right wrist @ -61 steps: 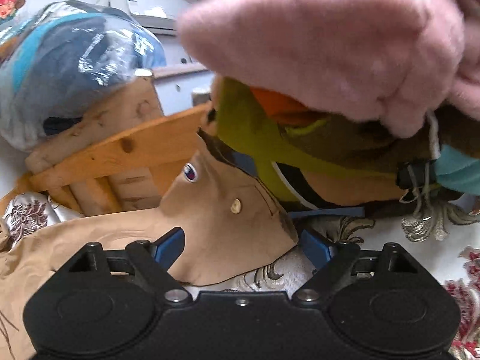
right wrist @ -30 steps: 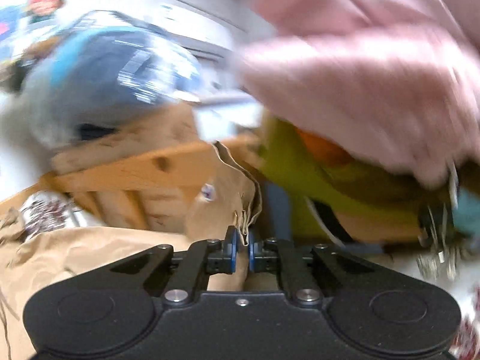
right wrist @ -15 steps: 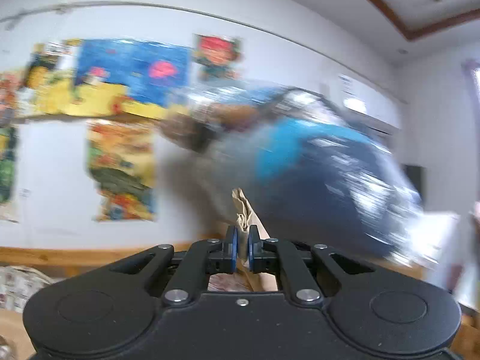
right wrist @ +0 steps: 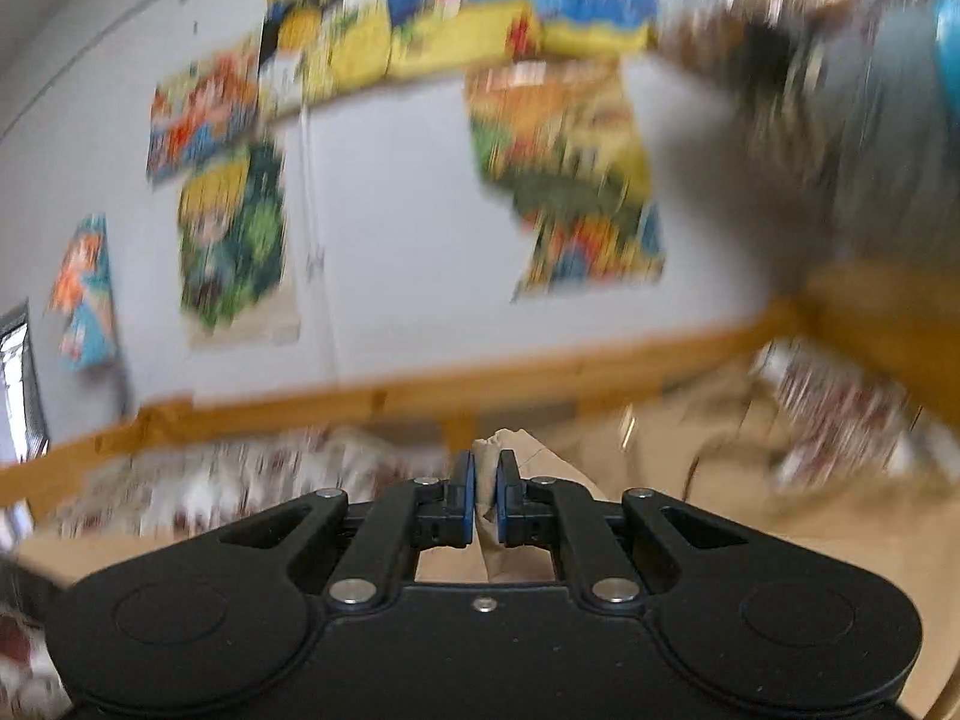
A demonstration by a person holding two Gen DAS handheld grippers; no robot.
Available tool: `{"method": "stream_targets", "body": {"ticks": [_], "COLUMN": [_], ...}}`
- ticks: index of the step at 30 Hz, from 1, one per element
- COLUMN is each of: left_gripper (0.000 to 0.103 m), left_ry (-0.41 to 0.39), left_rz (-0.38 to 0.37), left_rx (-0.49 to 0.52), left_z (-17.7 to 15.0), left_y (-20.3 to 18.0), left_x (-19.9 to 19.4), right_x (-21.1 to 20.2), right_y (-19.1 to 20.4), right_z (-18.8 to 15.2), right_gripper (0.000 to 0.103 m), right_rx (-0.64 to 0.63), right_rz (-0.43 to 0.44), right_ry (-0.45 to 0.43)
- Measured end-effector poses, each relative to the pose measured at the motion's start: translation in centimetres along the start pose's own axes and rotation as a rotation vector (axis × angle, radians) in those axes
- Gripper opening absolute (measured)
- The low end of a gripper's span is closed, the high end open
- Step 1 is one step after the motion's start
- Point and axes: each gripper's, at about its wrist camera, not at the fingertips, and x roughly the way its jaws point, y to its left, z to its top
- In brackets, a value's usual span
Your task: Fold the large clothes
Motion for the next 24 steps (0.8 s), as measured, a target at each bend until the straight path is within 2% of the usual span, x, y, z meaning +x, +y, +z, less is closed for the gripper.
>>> {"method": "stream_targets", "body": {"ticks": [2, 6, 9, 12, 15, 17, 18, 20, 24], "left_gripper": [0.100, 0.098, 0.096, 0.092, 0.063, 0.018, 0.010, 0.003, 0.001], "left_ry": [0.018, 0.074, 0.137, 0.188, 0.273, 0.314, 0.324, 0.318, 0.252], "left_rz": [-0.046, -0.137, -0.212, -0.229, -0.218, -0.225, -0.236, -0.239, -0.217], "left_rx": [-0.016, -0.039, -0.057, -0.060, -0.086, -0.114, -0.123, -0.150, -0.097], "left_z": [0.9, 2.2, 2.6, 2.4, 2.0, 1.4, 1.1, 0.6, 0.0], "left_y": [0.3, -0.4, -1.2, -2.0, -2.0, -1.7, -1.5, -1.2, -1.3], "left_x": [2.0, 6.8, 10.5, 13.5, 16.2, 17.4, 17.9, 18.2, 17.5], "right_x": [1.1, 1.3, 1.0, 0.8, 0.5, 0.4, 0.3, -0.3, -3.1], "right_y": [-0.2, 0.3, 1.3, 2.2, 3.2, 3.7, 3.8, 3.8, 2.3], "right_z": [-2.7, -6.2, -7.5, -8.7, -9.9, -10.4, -10.6, -10.9, -10.4], "right_gripper": [0.006, 0.006, 0.006, 0.006, 0.007, 0.009, 0.012, 0.018, 0.039], "right_rx": [0.039, 0.034, -0.070, -0.182, -0.265, -0.301, -0.313, -0.316, -0.301], "right_rz": [0.014, 0.013, 0.008, 0.013, 0.023, 0.027, 0.027, 0.030, 0.049], "right_ry": [0.043, 0.052, 0.057, 0.087, 0.124, 0.152, 0.167, 0.194, 0.250]}}
